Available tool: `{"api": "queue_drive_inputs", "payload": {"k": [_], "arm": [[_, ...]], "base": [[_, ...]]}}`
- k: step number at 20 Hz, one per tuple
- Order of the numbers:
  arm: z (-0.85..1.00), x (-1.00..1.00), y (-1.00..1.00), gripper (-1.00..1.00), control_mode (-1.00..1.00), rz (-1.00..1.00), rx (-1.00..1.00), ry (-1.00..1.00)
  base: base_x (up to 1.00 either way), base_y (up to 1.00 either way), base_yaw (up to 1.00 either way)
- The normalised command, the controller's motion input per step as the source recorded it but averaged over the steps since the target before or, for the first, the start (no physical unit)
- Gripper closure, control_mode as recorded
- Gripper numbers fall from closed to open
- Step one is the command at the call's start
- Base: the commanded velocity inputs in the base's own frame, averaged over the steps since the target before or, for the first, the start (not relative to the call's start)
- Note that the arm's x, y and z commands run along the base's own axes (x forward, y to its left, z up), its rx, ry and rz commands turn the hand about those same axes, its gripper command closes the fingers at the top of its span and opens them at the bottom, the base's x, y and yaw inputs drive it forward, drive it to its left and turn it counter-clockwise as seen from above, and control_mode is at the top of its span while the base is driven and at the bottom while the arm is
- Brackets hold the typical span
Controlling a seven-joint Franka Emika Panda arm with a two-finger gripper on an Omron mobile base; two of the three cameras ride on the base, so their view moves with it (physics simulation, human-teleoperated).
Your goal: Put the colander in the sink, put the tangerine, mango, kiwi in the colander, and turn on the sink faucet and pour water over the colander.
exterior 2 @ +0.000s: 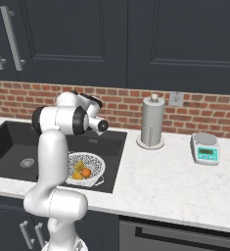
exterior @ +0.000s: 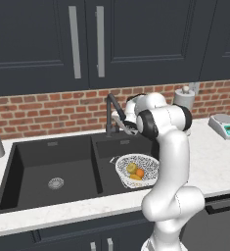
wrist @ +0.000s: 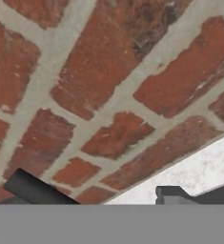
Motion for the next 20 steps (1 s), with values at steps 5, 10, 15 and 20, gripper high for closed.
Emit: {"api": "queue_drive_inputs", "payload": {"k": [5,10,15,20], "arm": [[-0.01,0.0,-0.37,1.0,-1.0,-0.04,0.0,0.0],[-0.01,0.0,-0.68,1.0,-1.0,-0.06,0.0,0.0],[0.0,0.0,-0.89,1.0,-1.0,-0.06,0.0,0.0],[-0.02,-0.01,-0.96,1.0,-1.0,-0.07,0.0,0.0]], "base": [[0.0,0.0,0.0],[0.0,0.0,0.0],[0.0,0.0,0.0],[0.0,0.0,0.0]]}}
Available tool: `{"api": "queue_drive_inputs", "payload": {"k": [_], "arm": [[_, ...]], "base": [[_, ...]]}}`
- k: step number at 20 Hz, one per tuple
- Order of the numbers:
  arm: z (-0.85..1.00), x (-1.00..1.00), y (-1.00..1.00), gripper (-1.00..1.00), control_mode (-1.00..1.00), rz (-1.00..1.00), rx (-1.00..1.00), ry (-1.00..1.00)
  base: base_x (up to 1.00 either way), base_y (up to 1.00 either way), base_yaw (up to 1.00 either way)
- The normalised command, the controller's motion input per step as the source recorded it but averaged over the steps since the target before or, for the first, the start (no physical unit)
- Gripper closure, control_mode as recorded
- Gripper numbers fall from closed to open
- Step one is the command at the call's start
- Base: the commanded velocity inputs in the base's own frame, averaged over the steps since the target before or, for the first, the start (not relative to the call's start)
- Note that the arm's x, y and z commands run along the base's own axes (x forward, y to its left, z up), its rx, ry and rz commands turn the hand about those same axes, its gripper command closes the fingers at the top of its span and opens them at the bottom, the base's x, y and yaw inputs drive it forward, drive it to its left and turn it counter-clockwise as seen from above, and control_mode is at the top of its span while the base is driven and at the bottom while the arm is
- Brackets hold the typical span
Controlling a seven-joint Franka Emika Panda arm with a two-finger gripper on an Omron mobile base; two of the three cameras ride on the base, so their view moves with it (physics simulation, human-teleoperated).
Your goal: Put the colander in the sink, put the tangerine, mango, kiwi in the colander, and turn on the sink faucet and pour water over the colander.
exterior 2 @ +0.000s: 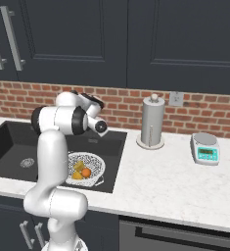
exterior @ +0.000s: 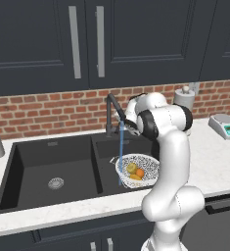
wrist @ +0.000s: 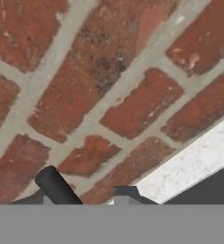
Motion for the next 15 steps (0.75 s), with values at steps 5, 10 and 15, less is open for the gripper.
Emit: {"api": "queue_drive_inputs", "payload": {"k": [5,10,15], "arm": [[-0.07,-0.11,-0.96,1.0,-1.0,-0.07,0.02,0.0],[-0.04,-0.15,-0.93,1.0,-1.0,-0.05,0.03,0.0],[0.0,-0.11,-0.8,1.0,-1.0,-0.01,0.03,0.0]], "base": [[0.0,0.0,0.0],[0.0,0.0,0.0],[0.0,0.0,0.0]]}}
